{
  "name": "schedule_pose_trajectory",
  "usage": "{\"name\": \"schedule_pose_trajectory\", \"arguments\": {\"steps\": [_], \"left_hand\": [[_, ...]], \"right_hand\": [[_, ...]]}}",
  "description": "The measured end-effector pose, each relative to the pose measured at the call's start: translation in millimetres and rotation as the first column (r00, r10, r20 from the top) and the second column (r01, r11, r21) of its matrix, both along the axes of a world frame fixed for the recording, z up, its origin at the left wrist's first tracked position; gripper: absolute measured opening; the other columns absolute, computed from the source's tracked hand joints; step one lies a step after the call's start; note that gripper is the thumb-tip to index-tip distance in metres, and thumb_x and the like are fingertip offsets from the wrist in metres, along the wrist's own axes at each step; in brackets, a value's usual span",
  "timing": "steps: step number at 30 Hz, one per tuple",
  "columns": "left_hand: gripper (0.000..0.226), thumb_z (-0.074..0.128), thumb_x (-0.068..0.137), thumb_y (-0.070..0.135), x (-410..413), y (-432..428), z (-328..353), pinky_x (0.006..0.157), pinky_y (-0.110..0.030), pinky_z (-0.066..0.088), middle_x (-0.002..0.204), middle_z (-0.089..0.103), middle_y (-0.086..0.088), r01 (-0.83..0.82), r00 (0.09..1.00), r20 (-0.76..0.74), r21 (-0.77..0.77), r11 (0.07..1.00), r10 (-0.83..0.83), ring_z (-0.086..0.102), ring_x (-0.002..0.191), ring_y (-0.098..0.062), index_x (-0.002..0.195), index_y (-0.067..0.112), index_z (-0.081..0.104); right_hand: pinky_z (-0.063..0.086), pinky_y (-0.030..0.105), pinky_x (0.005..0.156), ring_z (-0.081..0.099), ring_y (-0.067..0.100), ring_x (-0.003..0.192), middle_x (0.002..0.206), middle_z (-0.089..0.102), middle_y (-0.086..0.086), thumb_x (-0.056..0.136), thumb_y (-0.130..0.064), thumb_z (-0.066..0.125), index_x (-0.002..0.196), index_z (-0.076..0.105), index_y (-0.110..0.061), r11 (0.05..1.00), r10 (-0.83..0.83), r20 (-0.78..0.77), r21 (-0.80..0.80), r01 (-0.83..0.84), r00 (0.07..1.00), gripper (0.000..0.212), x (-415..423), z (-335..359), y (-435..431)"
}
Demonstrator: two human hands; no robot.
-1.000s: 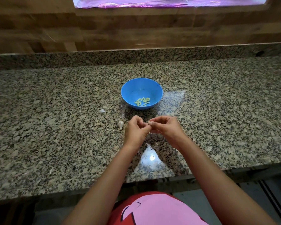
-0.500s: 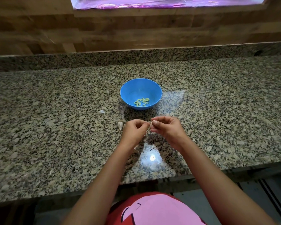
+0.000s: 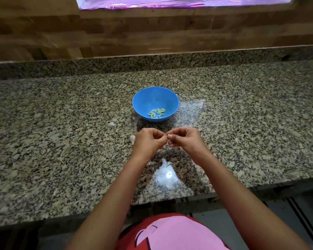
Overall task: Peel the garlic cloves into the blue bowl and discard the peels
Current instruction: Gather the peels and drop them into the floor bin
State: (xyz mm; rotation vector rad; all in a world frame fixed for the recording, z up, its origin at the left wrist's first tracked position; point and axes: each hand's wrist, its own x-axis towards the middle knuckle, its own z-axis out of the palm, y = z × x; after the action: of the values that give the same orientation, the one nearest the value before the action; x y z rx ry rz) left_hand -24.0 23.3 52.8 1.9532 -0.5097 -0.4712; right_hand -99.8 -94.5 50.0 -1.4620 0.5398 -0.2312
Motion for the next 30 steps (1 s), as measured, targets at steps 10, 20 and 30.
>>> {"name": "schedule_pose_trajectory", "arguments": {"steps": [10, 20, 30], "left_hand": [[0.021, 0.063, 0.088, 0.031, -8.9, -4.9, -5.9, 0.060, -0.004, 0.041, 0.078, 0.063, 0.001, -0.051, 0.982, 0.181, 0.022, 0.998, 0.046, 0.057, 0.068, -0.008, 0.091, 0.010, 0.064], [0.018, 0.060, 0.090, 0.025, -9.2, -13.5, -11.7, 0.070, -0.036, 0.058, 0.086, 0.069, -0.010, -0.100, 0.989, -0.119, -0.088, 0.991, 0.089, 0.068, 0.080, -0.023, 0.092, 0.008, 0.062], [0.017, 0.063, 0.086, 0.019, -4.6, -4.3, -10.6, 0.081, -0.031, 0.055, 0.094, 0.070, 0.000, -0.047, 0.999, -0.024, 0.021, 0.999, 0.047, 0.065, 0.086, -0.012, 0.101, 0.015, 0.068]], "right_hand": [[0.056, 0.022, 0.066, 0.065, 0.017, 0.069, 0.078, 0.067, 0.011, 0.078, 0.002, 0.065, 0.082, 0.064, -0.001, 0.922, -0.147, 0.094, 0.372, 0.103, 0.985, 0.005, 1.0, -7.9, 10.1], [0.057, 0.023, 0.061, 0.063, 0.018, 0.061, 0.072, 0.066, 0.012, 0.085, 0.006, 0.058, 0.084, 0.063, 0.003, 0.864, -0.199, 0.065, 0.482, 0.144, 0.978, 0.006, 3.4, -8.5, 8.2], [0.058, 0.023, 0.060, 0.065, 0.017, 0.062, 0.075, 0.066, 0.011, 0.082, 0.005, 0.058, 0.090, 0.062, 0.005, 0.774, -0.230, -0.001, 0.607, 0.184, 0.973, 0.008, -3.4, -7.1, -1.2]]}}
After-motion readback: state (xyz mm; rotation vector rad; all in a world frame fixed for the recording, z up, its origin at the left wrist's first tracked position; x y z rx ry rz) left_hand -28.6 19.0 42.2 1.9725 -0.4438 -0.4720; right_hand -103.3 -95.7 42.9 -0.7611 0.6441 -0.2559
